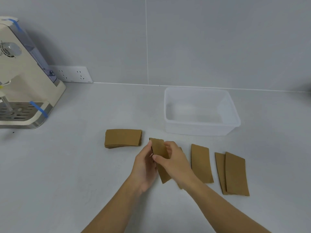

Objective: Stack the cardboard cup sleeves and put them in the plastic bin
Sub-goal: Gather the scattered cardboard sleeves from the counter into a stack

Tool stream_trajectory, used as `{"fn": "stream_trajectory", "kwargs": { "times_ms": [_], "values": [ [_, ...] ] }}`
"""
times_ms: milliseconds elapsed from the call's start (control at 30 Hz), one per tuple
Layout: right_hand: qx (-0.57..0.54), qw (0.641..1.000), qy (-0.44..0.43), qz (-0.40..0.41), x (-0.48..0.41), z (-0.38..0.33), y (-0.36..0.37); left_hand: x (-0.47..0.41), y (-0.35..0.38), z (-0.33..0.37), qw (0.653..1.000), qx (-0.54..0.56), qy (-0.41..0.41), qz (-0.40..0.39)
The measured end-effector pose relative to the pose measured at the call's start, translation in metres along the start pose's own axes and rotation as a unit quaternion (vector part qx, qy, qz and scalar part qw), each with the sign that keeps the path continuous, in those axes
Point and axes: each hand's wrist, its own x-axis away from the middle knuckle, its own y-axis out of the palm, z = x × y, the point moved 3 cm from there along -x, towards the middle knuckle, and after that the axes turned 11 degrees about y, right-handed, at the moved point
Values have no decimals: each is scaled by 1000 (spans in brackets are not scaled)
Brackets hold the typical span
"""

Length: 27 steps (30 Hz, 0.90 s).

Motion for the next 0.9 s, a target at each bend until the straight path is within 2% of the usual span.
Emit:
{"fn": "stream_trajectory", "kwargs": {
  "times_ms": [133,367,567,667,800,900],
  "values": [
    [48,998,-16,29,4,1,13,4,1,-8,990,122,-67,8],
    [143,989,-34,3,8,3,19,7,-3,-12,979,177,-104,4],
    [112,993,-31,1,1,2,3,5,-3,-8,976,199,-90,6],
    [120,992,-16,43,-3,3,-11,3,-6,-7,976,201,-81,20],
    [267,955,-22,128,-12,12,-24,-3,-15,-5,967,241,-64,46],
    [377,916,3,139,-15,23,-24,-5,-19,-4,968,236,-56,60]
  ]
}}
